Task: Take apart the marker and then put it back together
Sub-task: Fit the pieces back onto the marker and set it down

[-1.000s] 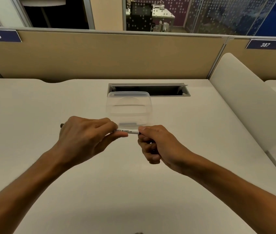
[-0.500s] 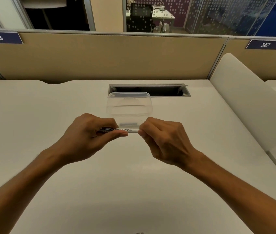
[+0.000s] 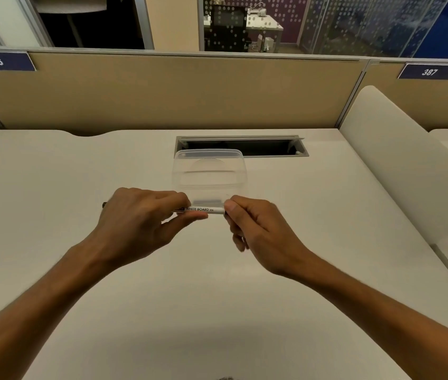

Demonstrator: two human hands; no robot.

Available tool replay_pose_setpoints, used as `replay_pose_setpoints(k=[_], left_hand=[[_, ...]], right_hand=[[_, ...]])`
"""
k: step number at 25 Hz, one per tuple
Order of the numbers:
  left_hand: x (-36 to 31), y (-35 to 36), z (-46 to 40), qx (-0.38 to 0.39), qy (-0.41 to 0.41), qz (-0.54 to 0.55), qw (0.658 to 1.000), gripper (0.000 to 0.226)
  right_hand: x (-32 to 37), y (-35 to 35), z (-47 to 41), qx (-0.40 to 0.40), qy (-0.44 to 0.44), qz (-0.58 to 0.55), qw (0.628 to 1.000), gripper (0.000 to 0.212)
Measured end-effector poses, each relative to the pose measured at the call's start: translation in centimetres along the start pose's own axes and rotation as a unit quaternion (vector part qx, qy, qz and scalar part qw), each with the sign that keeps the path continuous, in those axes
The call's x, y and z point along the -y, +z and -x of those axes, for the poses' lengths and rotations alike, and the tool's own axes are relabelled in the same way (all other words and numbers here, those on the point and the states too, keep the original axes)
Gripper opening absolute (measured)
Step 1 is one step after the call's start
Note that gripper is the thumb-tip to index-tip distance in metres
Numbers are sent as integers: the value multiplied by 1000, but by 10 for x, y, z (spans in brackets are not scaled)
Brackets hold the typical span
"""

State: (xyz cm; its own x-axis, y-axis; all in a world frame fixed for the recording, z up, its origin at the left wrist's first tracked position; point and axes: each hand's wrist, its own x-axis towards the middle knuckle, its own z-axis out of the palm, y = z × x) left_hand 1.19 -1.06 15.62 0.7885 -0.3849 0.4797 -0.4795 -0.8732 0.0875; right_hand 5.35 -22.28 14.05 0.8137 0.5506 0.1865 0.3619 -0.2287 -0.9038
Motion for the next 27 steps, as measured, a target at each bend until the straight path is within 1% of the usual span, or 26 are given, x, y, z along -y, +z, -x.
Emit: replay_pose_setpoints(k=[1,2,3,4,6,7,8,9,10,12,13,14,15,16,17,18,19,20,21,22,23,24,25,27], left_hand=[[0,0,-1,-2,-14,28,1000,47],[0,0,-2,-3,-27,56,998,47],[0,-1,-3,-1,-39,85,996,47],[0,-1,-3,4,-50,113,992,46],[0,-3,-4,14,-66,160,985,45],[0,-3,-4,16,-70,175,982,45],[-1,-3,-4,14,-69,178,981,45],[-2,-3,-4,8,-65,172,983,45],[-3,-4,-4,-1,-59,157,986,45],[-4,-6,-5,-22,-39,111,993,44],[-3,-6,-5,-30,-24,76,996,43],[-1,-6,-5,-32,-5,30,999,42],[1,-6,-4,-27,17,-23,999,40],[3,-6,-3,-19,37,-71,997,39],[4,-5,-2,-9,49,-103,993,38],[4,-5,-2,-1,53,-115,992,37],[4,-4,-2,4,50,-110,993,37],[4,-3,-3,7,43,-92,995,38],[5,-2,-3,8,34,-64,997,39],[5,-1,-4,7,22,-32,999,42],[6,-1,-5,7,7,0,1000,46],[6,-1,-5,10,-11,29,999,49],[6,-1,-5,14,-27,54,998,51],[6,-3,-3,24,-45,99,994,50]], right_hand=[[-2,-1,1,-33,-78,108,991,34],[-3,-4,0,-60,-151,212,964,30],[-5,-7,-1,-77,-212,293,929,29],[-6,-11,-3,-80,-259,346,898,29],[-7,-17,-7,-76,-321,397,857,33],[-7,-19,-9,-76,-336,404,847,35],[-7,-20,-10,-77,-343,400,846,37],[-6,-19,-10,-80,-340,385,854,37],[-6,-17,-9,-81,-324,362,870,37],[-6,-9,-6,-77,-264,292,916,33],[-5,-5,-4,-69,-217,243,943,32],[-4,-2,-3,-52,-154,169,972,34],[-2,0,-4,-28,-70,66,995,37],[2,0,-6,4,30,-43,999,40],[5,-2,-9,39,126,-121,984,43],[6,-4,-10,63,187,-161,967,45],[6,-6,-9,71,207,-170,961,45],[5,-5,-8,65,191,-159,966,45],[5,-4,-6,44,143,-113,982,44],[3,-2,-4,11,67,-24,997,40],[-1,-1,-1,-30,-22,93,995,36],[-4,0,0,-65,-100,203,972,31],[-6,-1,0,-89,-160,278,943,27],[-6,-5,0,-91,-241,340,904,27]])
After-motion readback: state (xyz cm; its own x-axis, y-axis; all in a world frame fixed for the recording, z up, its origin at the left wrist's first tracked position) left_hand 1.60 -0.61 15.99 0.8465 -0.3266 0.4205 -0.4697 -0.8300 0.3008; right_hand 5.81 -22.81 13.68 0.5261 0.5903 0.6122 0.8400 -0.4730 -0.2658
